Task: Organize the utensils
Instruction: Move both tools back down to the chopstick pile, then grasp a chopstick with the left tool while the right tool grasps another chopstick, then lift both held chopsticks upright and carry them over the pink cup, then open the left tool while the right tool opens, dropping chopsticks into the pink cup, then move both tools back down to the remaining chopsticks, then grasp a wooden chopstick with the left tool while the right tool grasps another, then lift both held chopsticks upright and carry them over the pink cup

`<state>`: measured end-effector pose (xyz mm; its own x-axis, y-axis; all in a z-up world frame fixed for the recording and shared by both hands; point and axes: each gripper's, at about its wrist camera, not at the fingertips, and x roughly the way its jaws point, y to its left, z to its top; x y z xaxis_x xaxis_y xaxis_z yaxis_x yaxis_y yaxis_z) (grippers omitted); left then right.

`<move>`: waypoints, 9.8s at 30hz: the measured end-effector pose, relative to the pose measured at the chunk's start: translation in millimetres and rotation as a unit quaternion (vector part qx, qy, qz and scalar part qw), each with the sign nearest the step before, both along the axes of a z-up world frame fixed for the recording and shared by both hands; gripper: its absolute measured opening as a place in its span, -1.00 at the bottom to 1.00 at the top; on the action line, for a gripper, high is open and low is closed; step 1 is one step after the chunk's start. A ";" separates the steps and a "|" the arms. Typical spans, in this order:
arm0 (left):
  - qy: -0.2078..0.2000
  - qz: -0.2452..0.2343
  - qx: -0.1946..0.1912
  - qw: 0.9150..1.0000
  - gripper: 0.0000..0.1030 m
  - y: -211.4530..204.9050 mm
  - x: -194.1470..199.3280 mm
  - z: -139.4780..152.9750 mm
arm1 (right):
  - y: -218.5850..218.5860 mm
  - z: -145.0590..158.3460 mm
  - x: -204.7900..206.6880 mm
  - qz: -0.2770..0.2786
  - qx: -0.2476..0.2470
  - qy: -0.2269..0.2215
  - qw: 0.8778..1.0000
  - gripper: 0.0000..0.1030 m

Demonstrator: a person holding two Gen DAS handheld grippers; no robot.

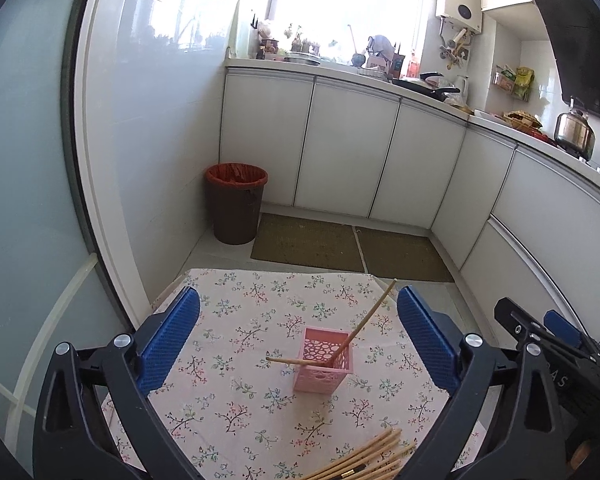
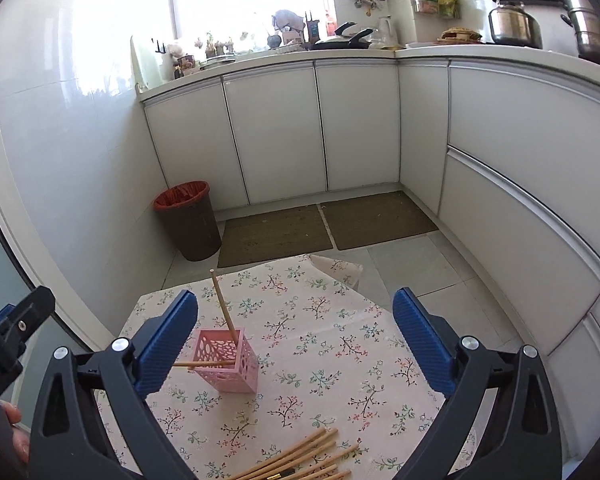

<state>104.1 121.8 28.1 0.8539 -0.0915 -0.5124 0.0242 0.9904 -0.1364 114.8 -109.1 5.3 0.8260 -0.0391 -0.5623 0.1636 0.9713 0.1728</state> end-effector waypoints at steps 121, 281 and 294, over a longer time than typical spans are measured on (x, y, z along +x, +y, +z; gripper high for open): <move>0.063 -0.180 0.038 0.981 -0.87 -44.4 -39.1 -13.6 | -45.7 -3.9 -72.4 0.011 0.130 0.033 0.991 -0.84; 0.227 -0.210 0.085 0.947 -0.84 -85.5 29.0 -145.8 | -51.5 -265.8 0.3 -0.091 0.274 0.360 0.887 0.03; 0.188 -0.206 0.056 0.959 -0.85 -64.8 11.5 -117.0 | -44.1 -280.0 39.3 -0.120 0.278 0.364 0.881 -0.84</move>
